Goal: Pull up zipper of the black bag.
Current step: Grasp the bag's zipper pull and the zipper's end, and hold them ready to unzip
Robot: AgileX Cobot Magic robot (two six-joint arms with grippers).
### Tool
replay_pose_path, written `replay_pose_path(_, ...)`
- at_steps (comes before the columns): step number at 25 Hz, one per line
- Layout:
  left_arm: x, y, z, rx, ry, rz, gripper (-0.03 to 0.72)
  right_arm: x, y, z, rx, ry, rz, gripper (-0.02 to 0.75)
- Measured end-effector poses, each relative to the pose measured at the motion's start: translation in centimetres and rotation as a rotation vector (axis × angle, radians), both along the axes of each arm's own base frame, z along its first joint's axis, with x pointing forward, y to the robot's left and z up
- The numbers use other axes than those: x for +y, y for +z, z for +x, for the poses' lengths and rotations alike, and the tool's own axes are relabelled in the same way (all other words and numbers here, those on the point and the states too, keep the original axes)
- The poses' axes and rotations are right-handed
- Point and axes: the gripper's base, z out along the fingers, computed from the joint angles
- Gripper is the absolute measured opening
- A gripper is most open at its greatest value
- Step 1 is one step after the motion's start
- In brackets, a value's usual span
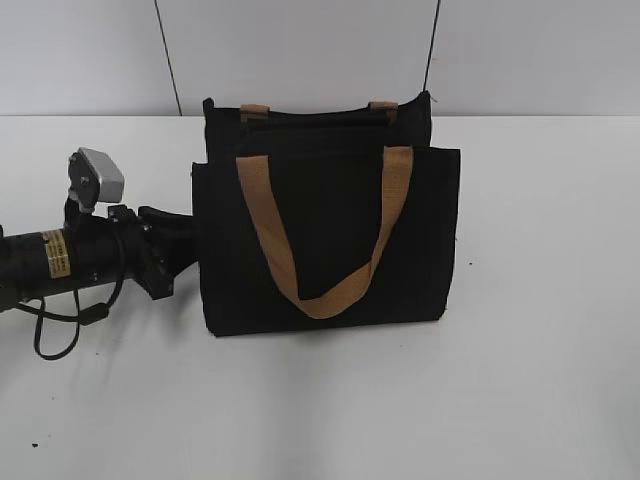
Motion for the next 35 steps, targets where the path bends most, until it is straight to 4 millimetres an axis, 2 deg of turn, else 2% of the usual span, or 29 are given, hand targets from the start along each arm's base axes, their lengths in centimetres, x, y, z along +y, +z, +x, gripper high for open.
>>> replay_pose_path(10,-0.4,0.1,-0.7,0.040,-0.075,-0.029,0.257,0.0,0.0,0.0,0.000,0.000,0.000,0.545)
replay_pose_path(19,-0.3,0.0,-0.3,0.045,-0.041,-0.045,0.258,0.0,0.0,0.0,0.000,0.000,0.000,0.545)
replay_pose_path(26,-1.7,-1.4,0.0,0.039,-0.066,-0.033,0.258,0.0,0.0,0.0,0.000,0.000,0.000,0.545)
replay_pose_path(31,-2.0,-1.4,0.4,-0.026,-0.025,-0.013,0.258,0.0,0.0,0.0,0.000,0.000,0.000,0.545)
replay_pose_path(35,-1.9,-1.4,0.6,-0.046,-0.010,-0.005,0.209,0.0,0.0,0.0,0.000,0.000,0.000,0.545)
